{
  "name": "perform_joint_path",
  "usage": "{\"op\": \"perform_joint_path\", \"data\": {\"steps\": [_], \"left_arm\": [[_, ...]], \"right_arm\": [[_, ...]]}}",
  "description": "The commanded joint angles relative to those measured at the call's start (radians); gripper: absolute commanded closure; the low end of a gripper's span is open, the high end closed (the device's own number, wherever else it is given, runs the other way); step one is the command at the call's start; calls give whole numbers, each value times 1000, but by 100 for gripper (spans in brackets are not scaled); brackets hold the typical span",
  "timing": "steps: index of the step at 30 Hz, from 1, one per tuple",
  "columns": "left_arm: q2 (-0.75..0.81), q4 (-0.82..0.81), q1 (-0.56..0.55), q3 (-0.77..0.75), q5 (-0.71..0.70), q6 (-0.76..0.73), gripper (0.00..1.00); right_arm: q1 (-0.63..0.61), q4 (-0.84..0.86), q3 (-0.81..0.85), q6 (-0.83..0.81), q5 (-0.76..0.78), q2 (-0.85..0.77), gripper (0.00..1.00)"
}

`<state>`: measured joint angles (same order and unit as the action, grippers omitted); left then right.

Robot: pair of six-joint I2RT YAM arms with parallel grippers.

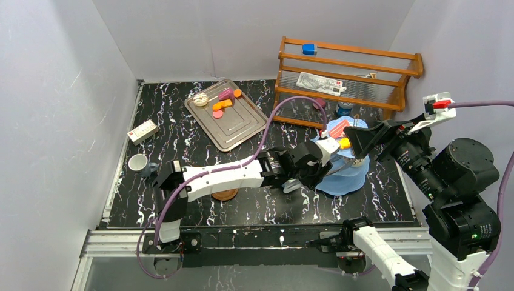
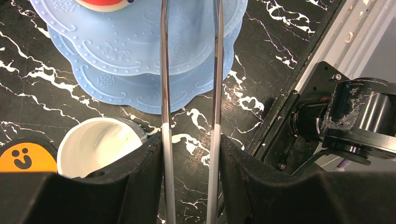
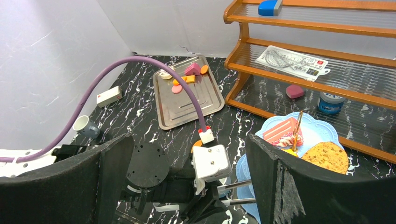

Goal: Serve the afternoon tea
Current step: Adjust the desert at the desert table.

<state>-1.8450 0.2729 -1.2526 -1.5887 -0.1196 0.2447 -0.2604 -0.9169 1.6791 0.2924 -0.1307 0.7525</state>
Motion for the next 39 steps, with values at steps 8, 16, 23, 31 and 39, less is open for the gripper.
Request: {"op": "perform_joint_path", "data": {"steps": [8, 16, 23, 31, 39], "left_arm": [[73, -50, -25, -13, 63, 26, 60], [80, -58, -31, -8, 74, 35, 60], [73, -74, -36, -8, 85, 28, 60], [44, -92, -36, -27, 107, 10, 60], [-4, -91, -36, -52, 110, -20, 60]], "right_arm": [[1, 68, -2, -3, -1, -5, 1], [0, 69, -3, -1, -4, -7, 1], [0, 68, 1, 1, -3, -7, 1], [0, 69, 1, 0, -1, -7, 1], [0, 72, -1, -3, 1, -7, 1]]}}
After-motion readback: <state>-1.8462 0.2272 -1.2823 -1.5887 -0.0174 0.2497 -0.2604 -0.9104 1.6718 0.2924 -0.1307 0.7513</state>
